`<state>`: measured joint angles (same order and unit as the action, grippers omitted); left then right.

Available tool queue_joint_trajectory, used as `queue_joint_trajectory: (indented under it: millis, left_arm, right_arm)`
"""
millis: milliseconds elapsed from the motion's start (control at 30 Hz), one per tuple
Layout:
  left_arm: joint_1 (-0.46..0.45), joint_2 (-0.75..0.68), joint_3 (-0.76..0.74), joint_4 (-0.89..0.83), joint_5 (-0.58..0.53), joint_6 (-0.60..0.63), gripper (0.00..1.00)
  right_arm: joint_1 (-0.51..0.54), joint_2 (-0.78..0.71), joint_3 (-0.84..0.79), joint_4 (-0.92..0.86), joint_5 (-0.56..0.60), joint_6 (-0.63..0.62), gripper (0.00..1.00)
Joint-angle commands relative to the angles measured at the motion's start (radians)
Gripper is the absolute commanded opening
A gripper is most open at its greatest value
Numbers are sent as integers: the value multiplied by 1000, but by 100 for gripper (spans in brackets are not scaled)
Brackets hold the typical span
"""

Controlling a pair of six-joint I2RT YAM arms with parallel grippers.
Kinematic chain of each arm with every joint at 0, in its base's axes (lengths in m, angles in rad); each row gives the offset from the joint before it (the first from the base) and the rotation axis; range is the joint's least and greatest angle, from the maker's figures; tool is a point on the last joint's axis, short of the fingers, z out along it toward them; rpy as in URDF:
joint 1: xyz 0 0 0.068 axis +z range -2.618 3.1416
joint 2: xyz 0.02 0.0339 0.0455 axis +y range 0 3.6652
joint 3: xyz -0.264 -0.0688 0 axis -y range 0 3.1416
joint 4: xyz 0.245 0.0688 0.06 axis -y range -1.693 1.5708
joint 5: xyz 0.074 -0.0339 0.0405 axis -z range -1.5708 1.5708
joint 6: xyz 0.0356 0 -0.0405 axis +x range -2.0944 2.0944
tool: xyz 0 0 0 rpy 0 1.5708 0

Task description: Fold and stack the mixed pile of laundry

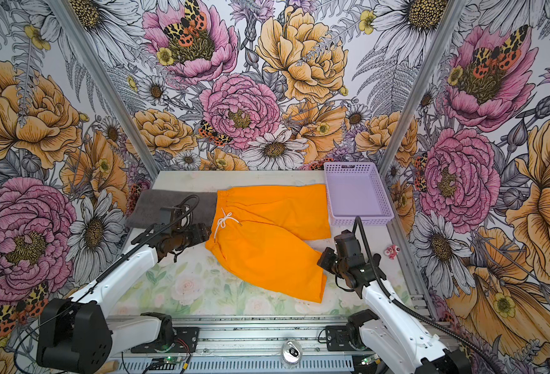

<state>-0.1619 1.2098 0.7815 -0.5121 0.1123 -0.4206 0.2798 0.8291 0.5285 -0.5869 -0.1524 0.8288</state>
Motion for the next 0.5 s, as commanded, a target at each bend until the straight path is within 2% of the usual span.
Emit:
queue_joint_trajectory:
  millis: [0,267,400,433,467]
  left_arm:
    - [-9,-16,-3,9,-5,-6,79]
    - [-13,1,11,-1,-2,4,79]
    - [-21,11,20,-4,0,3,79]
    - [-26,11,22,-6,-2,3,79]
    - [-30,13,22,-7,-3,3,80]
  right_arm:
    - [-4,-37,77,-189,56,-88,0]
    - [10,-100,148,-348,78,-131,0]
    - [15,-127,169,-383,153,-101,0]
    - [15,-134,175,-394,183,-86,6]
    - [15,-134,176,-401,211,-77,16]
